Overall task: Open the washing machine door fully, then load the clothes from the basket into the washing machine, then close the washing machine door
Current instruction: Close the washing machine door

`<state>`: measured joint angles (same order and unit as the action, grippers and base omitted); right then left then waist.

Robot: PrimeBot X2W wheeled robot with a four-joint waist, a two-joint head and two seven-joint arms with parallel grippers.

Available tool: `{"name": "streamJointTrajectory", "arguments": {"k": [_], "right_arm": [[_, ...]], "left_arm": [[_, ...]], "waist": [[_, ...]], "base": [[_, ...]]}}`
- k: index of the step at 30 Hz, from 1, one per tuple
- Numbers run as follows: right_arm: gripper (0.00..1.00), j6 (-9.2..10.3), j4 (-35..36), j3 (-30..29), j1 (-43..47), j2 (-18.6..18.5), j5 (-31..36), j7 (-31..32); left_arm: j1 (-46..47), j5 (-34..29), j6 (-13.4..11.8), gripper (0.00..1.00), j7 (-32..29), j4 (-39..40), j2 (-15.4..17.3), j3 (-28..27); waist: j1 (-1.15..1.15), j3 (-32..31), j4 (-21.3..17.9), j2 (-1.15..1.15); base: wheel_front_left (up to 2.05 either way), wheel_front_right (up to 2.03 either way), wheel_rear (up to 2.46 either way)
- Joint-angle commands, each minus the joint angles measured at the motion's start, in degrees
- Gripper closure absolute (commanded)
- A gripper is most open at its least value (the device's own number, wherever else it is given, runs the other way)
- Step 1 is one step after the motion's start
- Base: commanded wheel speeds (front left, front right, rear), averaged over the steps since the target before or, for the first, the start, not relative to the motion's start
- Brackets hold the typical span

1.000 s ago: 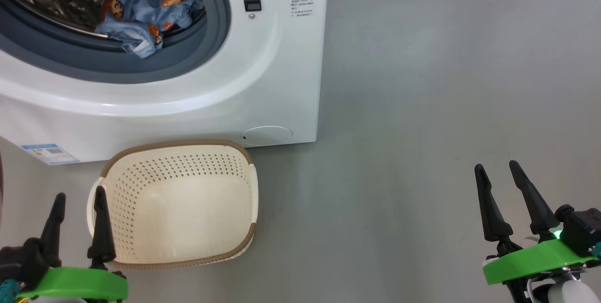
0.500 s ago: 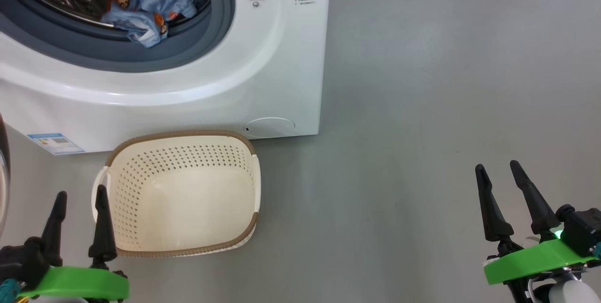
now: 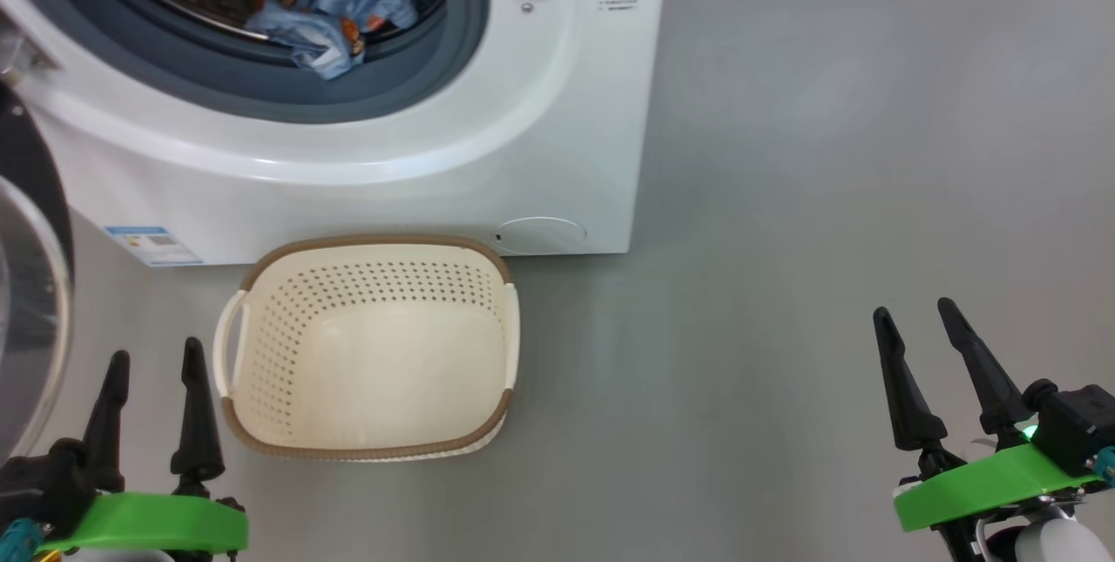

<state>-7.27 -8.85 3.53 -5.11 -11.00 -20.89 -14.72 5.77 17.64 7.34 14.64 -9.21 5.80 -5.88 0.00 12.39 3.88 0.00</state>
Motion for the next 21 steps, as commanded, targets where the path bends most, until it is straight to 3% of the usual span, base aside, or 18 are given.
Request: {"name": "streamJointTrajectory", "arguments": {"k": [1, 21], "right_arm": [[0.0, -0.22, 1.3, 1.8, 0.0, -1.0, 0.0, -0.3], [0.0, -0.22, -0.3, 6.2, -0.9, -3.9, -0.7, -0.3]], "left_arm": [[-0.2, 0.3, 0.1, 0.0, 0.4, 1.9, 0.6, -2.3], [-3.2, 1.5, 0.1, 0.0, 0.4, 3.7, -2.5, -3.2]], "waist": [[0.0, -0.5, 1.9, 0.0], [0.0, -3.5, 16.7, 0.0]], "base": [[0.0, 0.0, 0.0], [0.0, 0.0, 0.0]]}}
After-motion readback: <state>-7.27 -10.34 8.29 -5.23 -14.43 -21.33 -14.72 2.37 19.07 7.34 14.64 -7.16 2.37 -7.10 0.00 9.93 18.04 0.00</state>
